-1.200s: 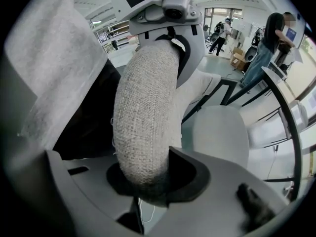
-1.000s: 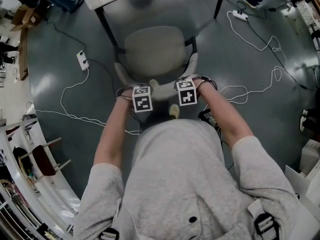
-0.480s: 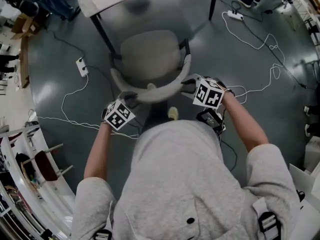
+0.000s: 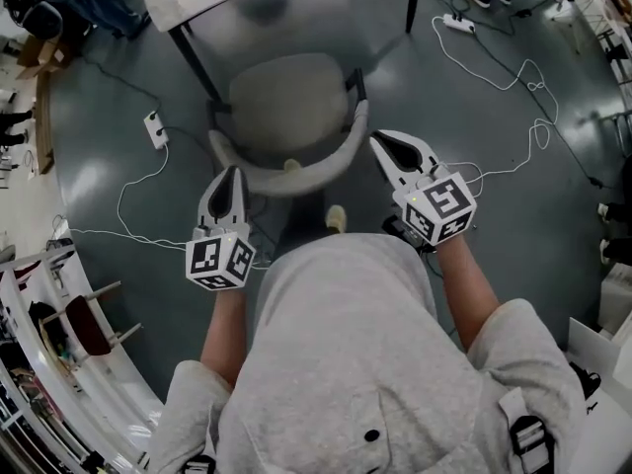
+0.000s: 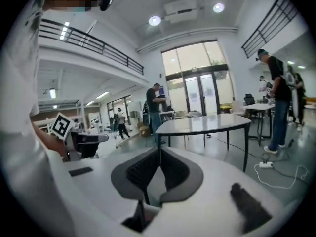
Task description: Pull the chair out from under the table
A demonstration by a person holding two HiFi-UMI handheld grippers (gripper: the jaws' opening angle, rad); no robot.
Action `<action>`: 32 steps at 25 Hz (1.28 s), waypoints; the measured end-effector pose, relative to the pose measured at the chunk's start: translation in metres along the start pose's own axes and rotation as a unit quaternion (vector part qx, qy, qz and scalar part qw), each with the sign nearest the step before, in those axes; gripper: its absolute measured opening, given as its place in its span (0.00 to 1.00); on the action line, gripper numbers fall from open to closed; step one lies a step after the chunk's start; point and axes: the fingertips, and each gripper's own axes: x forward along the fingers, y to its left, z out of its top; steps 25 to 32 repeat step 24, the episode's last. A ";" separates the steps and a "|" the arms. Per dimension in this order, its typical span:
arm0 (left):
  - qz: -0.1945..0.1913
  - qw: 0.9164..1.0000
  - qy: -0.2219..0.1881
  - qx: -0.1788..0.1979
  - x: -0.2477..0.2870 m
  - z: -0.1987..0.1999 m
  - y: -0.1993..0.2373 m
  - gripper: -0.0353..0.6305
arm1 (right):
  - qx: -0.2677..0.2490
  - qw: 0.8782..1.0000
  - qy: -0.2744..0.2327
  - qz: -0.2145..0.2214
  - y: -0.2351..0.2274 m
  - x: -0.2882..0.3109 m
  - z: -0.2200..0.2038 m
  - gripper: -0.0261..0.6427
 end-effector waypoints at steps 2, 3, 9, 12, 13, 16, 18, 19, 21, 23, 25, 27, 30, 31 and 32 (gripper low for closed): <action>0.022 0.999 -0.022 -0.033 0.005 0.010 -0.002 0.09 | 0.032 0.999 -0.023 -0.028 -0.007 0.000 0.008 0.09; 0.031 0.999 -0.022 -0.032 0.008 0.012 -0.005 0.08 | 0.041 0.998 -0.032 -0.035 -0.008 0.000 0.011 0.09; 0.046 0.998 -0.019 0.040 0.011 0.025 -0.020 0.08 | 0.045 0.997 -0.046 -0.036 -0.006 -0.006 0.018 0.10; 0.028 0.999 -0.012 0.038 0.010 0.023 -0.026 0.08 | 0.047 0.997 -0.047 -0.038 -0.008 -0.010 0.017 0.10; 0.025 0.999 -0.008 0.041 0.010 0.022 -0.027 0.08 | 0.048 0.997 -0.048 -0.040 -0.009 -0.011 0.016 0.10; 0.017 0.998 0.003 0.060 0.011 0.017 -0.030 0.08 | 0.050 0.996 -0.052 -0.044 -0.011 -0.014 0.016 0.10; 0.009 0.998 0.006 0.069 0.013 0.014 -0.034 0.08 | 0.052 0.996 -0.053 -0.045 -0.012 -0.014 0.014 0.10; 0.005 0.997 0.007 0.071 0.014 0.013 -0.036 0.08 | 0.052 0.996 -0.052 -0.046 -0.013 -0.014 0.014 0.10; -0.002 0.997 0.006 0.072 0.016 0.012 -0.040 0.08 | 0.051 0.996 -0.052 -0.047 -0.014 -0.013 0.013 0.10; -0.007 0.997 0.006 0.073 0.018 0.011 -0.042 0.08 | 0.048 0.996 -0.051 -0.047 -0.014 -0.013 0.012 0.10; -0.009 0.997 0.006 0.074 0.018 0.011 -0.043 0.08 | 0.047 0.997 -0.050 -0.047 -0.013 -0.013 0.012 0.10; -0.009 0.997 0.006 0.074 0.018 0.011 -0.043 0.08 | 0.047 0.997 -0.050 -0.047 -0.013 -0.013 0.012 0.10; -0.009 0.997 0.006 0.074 0.018 0.011 -0.043 0.08 | 0.047 0.997 -0.050 -0.047 -0.013 -0.013 0.012 0.10; -0.009 0.997 0.006 0.074 0.018 0.011 -0.043 0.08 | 0.047 0.997 -0.050 -0.047 -0.013 -0.013 0.012 0.10; -0.009 0.997 0.006 0.074 0.018 0.011 -0.043 0.08 | 0.047 0.997 -0.050 -0.047 -0.013 -0.013 0.012 0.10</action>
